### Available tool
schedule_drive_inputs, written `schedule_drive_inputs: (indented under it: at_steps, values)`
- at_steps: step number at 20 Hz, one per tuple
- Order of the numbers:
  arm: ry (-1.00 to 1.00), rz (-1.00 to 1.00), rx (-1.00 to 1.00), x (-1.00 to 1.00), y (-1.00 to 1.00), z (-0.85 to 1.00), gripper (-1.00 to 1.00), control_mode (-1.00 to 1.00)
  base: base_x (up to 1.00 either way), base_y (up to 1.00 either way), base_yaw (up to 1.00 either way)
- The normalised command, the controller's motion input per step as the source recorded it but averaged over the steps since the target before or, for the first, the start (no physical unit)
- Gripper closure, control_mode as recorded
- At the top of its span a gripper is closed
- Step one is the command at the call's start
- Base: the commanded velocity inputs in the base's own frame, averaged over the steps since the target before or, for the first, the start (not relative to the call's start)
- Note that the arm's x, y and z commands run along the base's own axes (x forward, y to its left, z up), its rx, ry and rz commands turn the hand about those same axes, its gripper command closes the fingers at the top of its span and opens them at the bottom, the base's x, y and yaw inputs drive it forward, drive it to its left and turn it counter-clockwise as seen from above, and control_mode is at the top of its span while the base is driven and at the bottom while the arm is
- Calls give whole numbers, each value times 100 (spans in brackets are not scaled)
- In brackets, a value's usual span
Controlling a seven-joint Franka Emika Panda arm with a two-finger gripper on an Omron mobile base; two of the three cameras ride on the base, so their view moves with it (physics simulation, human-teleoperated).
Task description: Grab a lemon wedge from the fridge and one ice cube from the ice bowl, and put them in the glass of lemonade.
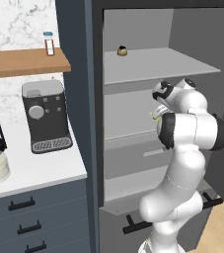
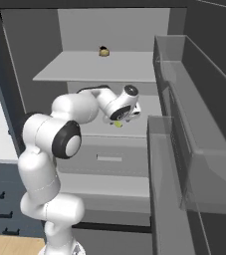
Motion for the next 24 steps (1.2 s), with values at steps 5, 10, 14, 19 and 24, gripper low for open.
schedule_drive_inputs:
  at_steps: [5, 10, 14, 19, 24]
  values:
    - [0, 0, 0, 0, 0, -24, -100, -100, 0, 0, 0]
    - [0, 0, 2, 0, 0, -25, -100, -100, 0, 0, 0]
    - [-2, 0, 2, 0, 8, -1, -100, -100, 0, 0, 0]
    - [-1, 2, 0, 0, 12, 0, -100, -100, 0, 0, 0]
    - [0, 2, 0, 0, 12, 0, 100, -100, 0, 0, 0]
